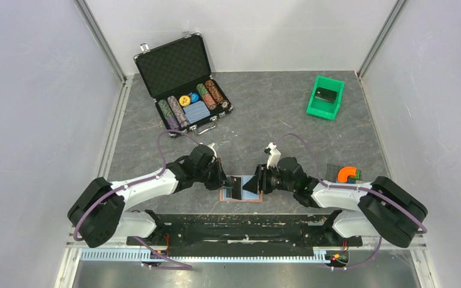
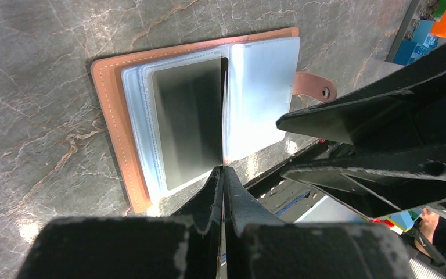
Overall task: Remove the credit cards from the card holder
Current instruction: Remove the credit card from the card holder.
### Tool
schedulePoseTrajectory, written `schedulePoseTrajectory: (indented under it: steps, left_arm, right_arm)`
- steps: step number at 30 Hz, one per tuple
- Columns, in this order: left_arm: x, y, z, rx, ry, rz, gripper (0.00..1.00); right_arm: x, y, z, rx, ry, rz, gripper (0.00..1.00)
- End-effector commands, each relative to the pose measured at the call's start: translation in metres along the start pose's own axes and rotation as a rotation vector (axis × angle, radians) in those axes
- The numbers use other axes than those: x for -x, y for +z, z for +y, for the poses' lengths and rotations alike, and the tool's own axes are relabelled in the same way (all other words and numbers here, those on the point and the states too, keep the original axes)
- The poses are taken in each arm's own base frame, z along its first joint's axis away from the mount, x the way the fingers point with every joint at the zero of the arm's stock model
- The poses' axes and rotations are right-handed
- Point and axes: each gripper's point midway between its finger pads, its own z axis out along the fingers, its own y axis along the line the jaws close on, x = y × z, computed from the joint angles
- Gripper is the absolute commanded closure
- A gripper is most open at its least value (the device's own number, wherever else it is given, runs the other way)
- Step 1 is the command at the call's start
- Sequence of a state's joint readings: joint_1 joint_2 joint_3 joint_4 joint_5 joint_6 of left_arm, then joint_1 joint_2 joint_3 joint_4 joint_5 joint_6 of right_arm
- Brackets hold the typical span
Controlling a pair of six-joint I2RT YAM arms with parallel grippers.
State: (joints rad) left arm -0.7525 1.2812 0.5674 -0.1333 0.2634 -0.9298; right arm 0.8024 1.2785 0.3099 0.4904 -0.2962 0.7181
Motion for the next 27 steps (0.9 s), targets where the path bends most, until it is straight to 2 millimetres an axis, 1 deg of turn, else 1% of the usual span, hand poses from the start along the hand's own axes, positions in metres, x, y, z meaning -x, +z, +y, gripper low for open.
schedulePoseTrajectory:
  steps: [1,8,14,19,23,25,27]
  left_arm:
    - [0.015,-0.008,-0.02,-0.044,-0.003,-0.044,0.95]
    - [0.016,-0.007,-0.027,-0.068,-0.001,-0.041,0.89]
    - [0.013,0.001,-0.026,-0.072,0.001,-0.011,0.79]
    - [0.014,0.007,-0.026,-0.072,0.009,-0.007,0.69]
    - [0.015,0.012,-0.026,-0.072,0.012,0.001,0.64]
    - [0.018,0.01,-0.024,-0.046,0.026,-0.006,0.63]
    - [0.024,0.006,-0.016,0.017,0.046,-0.034,0.62]
  right_arm:
    - [0.0,0.008,0.002,0.029,0.0,-0.006,0.58]
    - [-0.01,0.018,-0.003,0.033,0.015,0.032,0.65]
    - [-0.02,0.021,-0.008,0.027,0.017,0.068,0.66]
    - [-0.022,0.022,-0.01,0.022,0.01,0.074,0.67]
    - [-0.024,0.022,-0.014,0.005,0.01,0.079,0.68]
    - [-0.024,0.022,-0.014,0.002,0.012,0.08,0.68]
    - [-0.021,0.021,-0.014,-0.008,0.011,0.069,0.68]
